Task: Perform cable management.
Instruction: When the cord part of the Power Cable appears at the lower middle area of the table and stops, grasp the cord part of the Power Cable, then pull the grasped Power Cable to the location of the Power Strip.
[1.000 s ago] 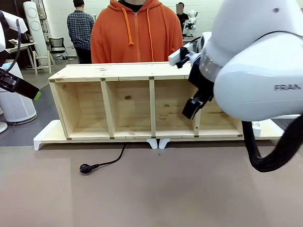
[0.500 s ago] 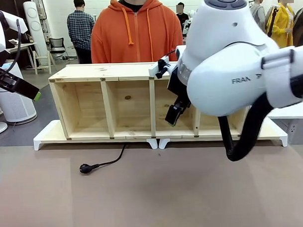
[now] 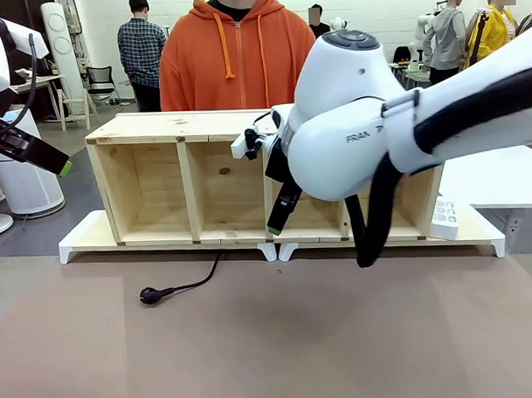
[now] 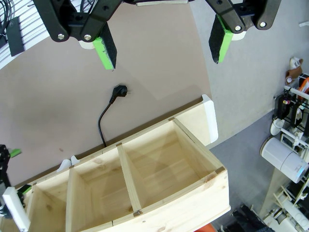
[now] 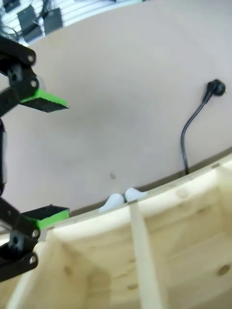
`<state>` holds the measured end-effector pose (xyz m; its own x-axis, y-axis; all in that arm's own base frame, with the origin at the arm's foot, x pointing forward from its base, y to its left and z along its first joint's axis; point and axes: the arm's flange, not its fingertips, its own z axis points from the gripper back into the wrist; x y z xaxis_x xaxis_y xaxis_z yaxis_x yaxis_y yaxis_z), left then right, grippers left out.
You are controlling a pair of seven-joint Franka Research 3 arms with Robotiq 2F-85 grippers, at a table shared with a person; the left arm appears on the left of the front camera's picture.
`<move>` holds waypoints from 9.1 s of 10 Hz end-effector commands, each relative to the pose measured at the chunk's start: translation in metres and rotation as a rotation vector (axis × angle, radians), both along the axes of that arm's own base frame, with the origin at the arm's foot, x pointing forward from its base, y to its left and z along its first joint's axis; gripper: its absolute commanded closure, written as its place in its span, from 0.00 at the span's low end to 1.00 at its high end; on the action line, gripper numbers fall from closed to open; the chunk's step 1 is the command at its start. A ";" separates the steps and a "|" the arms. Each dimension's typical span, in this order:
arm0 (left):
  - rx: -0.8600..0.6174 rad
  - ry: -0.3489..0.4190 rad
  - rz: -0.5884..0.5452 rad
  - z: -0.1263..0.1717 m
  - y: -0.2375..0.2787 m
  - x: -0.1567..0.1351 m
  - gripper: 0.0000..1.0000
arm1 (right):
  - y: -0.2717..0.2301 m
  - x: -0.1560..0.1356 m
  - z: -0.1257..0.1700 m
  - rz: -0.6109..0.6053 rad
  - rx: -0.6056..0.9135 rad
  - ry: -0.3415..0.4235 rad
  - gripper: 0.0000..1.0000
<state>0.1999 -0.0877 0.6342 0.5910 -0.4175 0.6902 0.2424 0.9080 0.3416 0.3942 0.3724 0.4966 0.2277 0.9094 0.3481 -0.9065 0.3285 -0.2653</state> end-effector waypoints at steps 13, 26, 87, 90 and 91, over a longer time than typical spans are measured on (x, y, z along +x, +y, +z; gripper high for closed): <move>-0.007 -0.003 0.001 0.000 -0.001 0.001 0.00 | 0.095 0.044 -0.064 0.243 0.023 0.127 0.00; -0.007 -0.003 0.001 0.000 -0.001 0.001 0.00 | 0.129 0.069 -0.071 0.365 -0.024 0.144 0.00; -0.007 -0.003 0.001 0.000 -0.001 0.001 0.00 | 0.243 0.096 -0.181 0.620 -0.065 0.303 0.87; -0.007 -0.003 0.001 0.000 -0.001 0.001 0.00 | 0.232 0.058 -0.156 0.484 -0.108 0.176 0.87; -0.007 -0.003 0.001 0.000 -0.001 0.001 0.00 | 0.227 0.047 -0.151 0.395 -0.150 0.145 0.87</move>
<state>0.2000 -0.0879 0.6341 0.5912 -0.4178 0.6899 0.2429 0.9079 0.3416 0.4662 0.6230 0.3446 -0.2232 0.9349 0.2759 -0.9748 -0.2150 -0.0600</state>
